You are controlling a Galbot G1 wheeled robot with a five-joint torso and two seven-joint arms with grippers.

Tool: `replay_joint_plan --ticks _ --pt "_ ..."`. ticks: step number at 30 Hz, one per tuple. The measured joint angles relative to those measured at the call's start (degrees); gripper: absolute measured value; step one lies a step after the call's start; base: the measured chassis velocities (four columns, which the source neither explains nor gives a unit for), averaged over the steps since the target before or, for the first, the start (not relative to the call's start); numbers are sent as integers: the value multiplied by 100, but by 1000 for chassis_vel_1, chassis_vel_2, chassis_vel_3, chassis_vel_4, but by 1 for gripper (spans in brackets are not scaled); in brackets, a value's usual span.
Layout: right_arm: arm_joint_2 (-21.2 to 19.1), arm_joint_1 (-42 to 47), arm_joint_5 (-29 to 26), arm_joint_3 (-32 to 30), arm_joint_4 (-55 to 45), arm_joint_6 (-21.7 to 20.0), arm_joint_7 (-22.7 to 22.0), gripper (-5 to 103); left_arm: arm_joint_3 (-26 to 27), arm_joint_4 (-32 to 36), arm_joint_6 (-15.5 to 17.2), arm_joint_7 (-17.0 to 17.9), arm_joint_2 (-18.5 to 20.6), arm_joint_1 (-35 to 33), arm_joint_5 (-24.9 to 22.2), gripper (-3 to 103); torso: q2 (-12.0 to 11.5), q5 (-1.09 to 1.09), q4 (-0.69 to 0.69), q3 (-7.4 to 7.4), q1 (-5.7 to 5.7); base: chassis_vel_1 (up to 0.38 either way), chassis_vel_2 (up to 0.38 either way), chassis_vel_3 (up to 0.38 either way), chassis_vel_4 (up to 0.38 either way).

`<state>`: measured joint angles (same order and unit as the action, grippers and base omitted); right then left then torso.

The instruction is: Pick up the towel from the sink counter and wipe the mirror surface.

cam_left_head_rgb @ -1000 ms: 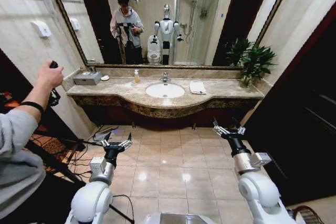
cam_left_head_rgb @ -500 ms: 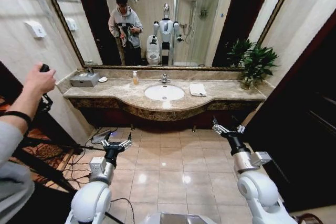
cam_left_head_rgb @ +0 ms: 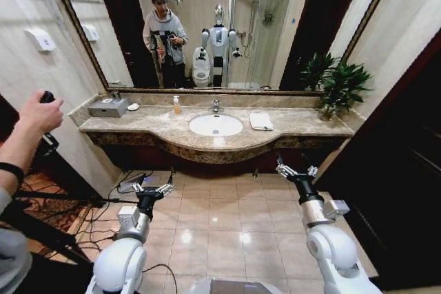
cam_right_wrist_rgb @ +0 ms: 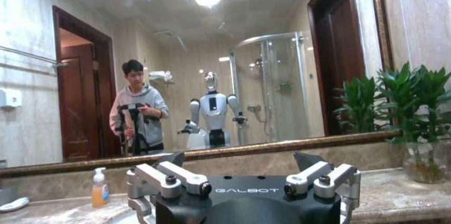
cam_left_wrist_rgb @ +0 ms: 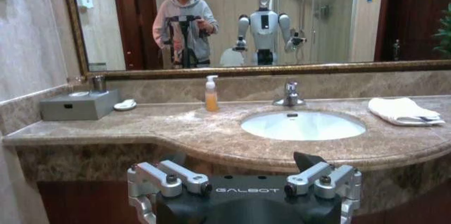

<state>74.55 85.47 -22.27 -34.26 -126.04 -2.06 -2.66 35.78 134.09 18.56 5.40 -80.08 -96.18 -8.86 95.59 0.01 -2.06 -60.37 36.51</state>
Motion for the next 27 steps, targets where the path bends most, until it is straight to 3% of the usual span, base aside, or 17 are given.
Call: replay_joint_plan --ticks 27 --pt "4 -231 35 56 317 71 24 100 0 0 0 0 0 -1 0 100 0 -1 -2 0 1 -132 137 137 -136"
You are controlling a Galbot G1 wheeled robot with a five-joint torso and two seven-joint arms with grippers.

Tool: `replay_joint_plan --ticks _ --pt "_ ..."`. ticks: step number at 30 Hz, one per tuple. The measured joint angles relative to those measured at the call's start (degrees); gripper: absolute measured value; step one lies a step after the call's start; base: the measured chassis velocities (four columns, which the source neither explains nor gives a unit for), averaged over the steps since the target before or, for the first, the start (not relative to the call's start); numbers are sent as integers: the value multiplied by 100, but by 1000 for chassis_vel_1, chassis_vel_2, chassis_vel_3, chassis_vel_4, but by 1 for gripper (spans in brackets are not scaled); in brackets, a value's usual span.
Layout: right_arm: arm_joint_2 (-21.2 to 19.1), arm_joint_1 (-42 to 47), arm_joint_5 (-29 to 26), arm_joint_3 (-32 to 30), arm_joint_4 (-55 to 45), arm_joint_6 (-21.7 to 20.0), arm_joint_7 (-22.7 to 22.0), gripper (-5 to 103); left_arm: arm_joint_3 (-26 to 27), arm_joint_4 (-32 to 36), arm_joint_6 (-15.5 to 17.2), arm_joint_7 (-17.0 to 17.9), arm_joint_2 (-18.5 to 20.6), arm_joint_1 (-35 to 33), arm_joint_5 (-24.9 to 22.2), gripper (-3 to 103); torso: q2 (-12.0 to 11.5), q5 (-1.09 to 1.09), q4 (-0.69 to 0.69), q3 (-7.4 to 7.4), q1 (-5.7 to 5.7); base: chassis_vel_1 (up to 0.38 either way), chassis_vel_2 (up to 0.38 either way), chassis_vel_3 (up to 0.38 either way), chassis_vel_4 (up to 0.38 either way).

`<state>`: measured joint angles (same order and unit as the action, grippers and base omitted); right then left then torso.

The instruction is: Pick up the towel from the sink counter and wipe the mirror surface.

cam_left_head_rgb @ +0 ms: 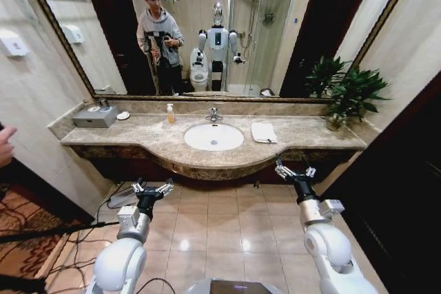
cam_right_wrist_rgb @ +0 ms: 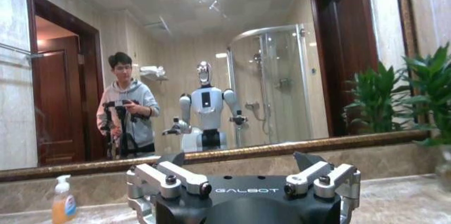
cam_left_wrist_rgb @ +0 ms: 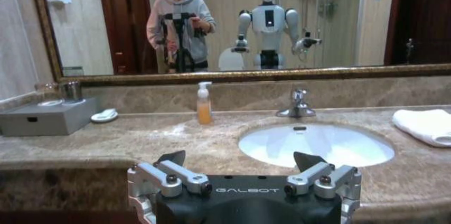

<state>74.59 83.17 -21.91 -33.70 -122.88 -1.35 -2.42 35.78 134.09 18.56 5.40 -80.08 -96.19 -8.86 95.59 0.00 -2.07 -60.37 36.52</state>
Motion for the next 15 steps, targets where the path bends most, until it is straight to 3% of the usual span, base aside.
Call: replay_joint_plan --ticks 8,15 --pt "-171 -118 -125 8 74 -55 -21 100 0 0 0 0 1 1 0 100 0 2 4 0 1 -188 178 189 -181" --pt "-211 -230 -170 16 194 -54 -35 100 0 0 0 0 0 0 0 100 0 -2 0 0 1 -176 186 196 -188"
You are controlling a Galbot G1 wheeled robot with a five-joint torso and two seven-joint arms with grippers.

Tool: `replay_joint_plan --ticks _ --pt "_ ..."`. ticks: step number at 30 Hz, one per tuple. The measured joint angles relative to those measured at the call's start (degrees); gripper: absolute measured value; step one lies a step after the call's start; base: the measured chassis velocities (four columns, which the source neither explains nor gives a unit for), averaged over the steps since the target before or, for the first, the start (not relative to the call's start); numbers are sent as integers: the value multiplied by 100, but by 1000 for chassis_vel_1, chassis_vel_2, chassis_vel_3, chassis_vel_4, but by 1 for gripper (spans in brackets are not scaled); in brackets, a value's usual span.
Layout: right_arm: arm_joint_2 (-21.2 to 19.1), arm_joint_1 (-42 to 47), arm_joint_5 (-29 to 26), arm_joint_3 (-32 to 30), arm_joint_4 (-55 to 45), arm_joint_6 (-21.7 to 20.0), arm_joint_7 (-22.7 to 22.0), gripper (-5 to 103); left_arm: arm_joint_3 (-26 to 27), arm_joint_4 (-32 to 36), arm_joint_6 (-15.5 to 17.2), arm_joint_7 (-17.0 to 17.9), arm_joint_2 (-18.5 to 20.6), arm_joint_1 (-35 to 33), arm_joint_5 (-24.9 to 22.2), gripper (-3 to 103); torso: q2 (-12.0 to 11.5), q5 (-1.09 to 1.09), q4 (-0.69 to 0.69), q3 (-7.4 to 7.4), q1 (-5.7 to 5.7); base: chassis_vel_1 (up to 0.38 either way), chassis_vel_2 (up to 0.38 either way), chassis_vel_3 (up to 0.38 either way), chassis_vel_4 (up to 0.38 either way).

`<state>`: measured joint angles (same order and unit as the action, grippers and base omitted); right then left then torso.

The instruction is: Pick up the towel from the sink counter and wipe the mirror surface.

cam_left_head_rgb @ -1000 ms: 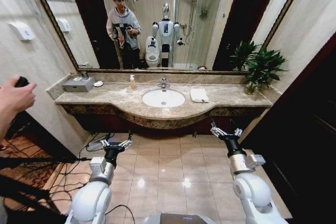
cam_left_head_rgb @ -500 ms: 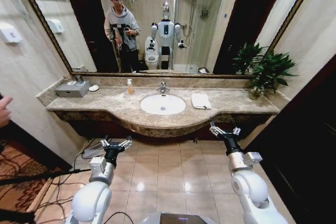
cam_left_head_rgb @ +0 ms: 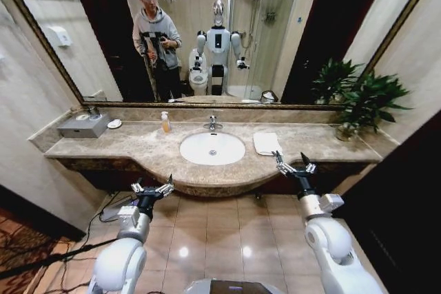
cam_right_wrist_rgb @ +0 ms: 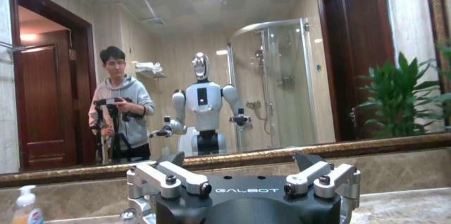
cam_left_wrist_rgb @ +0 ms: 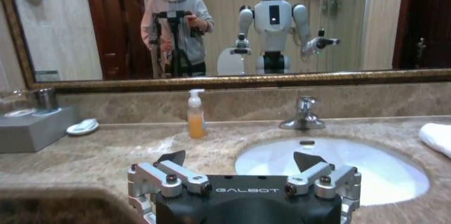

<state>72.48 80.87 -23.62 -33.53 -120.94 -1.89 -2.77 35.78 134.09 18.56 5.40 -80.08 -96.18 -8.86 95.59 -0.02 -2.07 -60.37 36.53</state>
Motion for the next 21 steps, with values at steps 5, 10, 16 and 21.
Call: replay_joint_plan --ticks 5,10,16,21 --pt "-58 -70 -21 20 92 9 0 100 0 0 0 0 0 0 0 100 0 2 2 0 0 -200 197 189 -193" --pt "-115 -195 -66 58 188 -7 -11 100 0 0 0 0 0 0 0 100 0 2 1 0 0 -175 186 196 -178" --pt "-120 -305 -30 113 307 -4 -131 100 0 0 0 0 0 0 0 100 0 2 1 0 1 -196 186 191 -185" --pt "-175 -417 6 172 403 -35 -263 100 0 0 0 0 0 1 0 100 -1 1 0 -1 3 -142 156 141 -123"
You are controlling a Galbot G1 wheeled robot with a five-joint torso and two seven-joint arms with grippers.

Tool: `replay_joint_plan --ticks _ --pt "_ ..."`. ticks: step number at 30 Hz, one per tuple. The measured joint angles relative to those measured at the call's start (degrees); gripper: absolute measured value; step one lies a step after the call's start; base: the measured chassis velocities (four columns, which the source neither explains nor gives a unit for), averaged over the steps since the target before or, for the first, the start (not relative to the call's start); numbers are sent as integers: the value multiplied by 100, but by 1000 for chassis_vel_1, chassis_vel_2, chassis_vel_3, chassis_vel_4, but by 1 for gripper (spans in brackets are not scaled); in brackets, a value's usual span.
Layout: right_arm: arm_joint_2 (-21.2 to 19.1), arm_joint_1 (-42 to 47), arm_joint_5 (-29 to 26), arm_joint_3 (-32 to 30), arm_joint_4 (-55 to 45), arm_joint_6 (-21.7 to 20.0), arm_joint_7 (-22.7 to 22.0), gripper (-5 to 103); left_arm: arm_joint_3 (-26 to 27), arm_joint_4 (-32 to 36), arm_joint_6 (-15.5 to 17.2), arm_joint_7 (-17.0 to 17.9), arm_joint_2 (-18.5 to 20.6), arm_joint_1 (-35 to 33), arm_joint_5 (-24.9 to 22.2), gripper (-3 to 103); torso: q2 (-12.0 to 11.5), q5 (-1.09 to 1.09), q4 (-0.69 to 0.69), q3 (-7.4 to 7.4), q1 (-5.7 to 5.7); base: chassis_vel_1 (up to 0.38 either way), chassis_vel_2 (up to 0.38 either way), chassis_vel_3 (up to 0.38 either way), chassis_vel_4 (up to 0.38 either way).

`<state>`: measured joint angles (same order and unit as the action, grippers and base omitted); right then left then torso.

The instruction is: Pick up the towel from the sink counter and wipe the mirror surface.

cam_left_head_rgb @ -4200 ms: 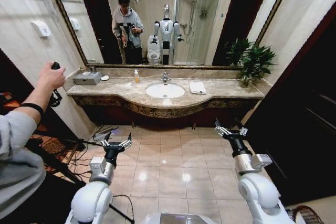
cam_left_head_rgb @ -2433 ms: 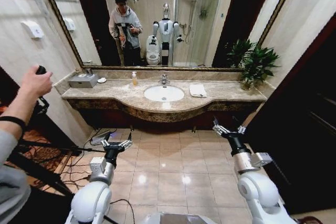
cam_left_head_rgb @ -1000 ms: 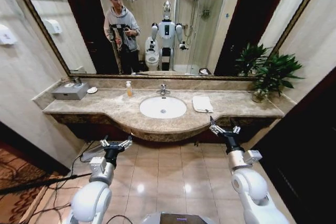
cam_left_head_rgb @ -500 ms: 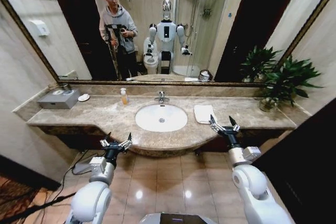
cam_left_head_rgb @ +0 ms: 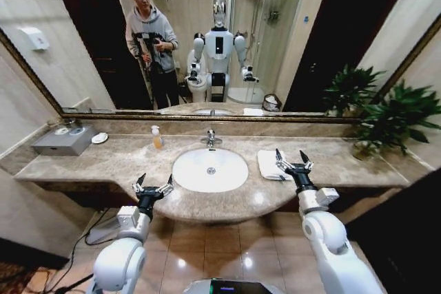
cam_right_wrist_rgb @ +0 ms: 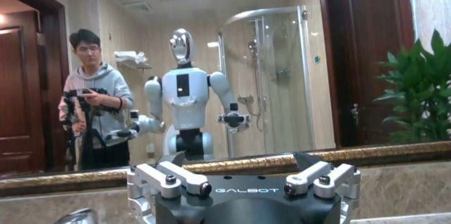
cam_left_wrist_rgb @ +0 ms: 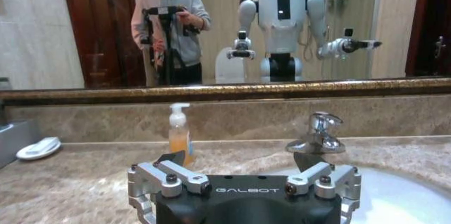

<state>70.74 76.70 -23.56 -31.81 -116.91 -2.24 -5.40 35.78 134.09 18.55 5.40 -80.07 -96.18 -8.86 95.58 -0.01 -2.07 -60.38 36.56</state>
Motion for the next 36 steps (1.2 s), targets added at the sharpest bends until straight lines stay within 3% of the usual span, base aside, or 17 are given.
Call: replay_joint_plan --ticks 3,11,20,27,36 --pt "-128 -274 -191 92 114 -260 -154 100 0 0 0 0 0 1 0 100 0 2 5 0 0 -76 51 -8 -28" --pt "-430 -1453 -875 715 718 -1240 -752 100 0 0 0 0 0 -2 0 100 2 1 0 2 -8 8 -6 -7 13" --pt "-783 -2649 -1247 2111 2133 -2310 -1803 100 0 0 0 0 0 -1 0 100 1 1 1 0 -2 3 -3 -1 6" --pt "-1015 -2598 -1286 2258 2494 -2403 -1822 100 0 0 0 0 0 -1 0 100 1 1 4 1 -4 0 0 0 0" --pt "-719 -2362 -1026 2076 2877 -2210 -1608 100 0 0 0 0 0 -1 0 100 1 1 2 1 -4 0 0 0 0"
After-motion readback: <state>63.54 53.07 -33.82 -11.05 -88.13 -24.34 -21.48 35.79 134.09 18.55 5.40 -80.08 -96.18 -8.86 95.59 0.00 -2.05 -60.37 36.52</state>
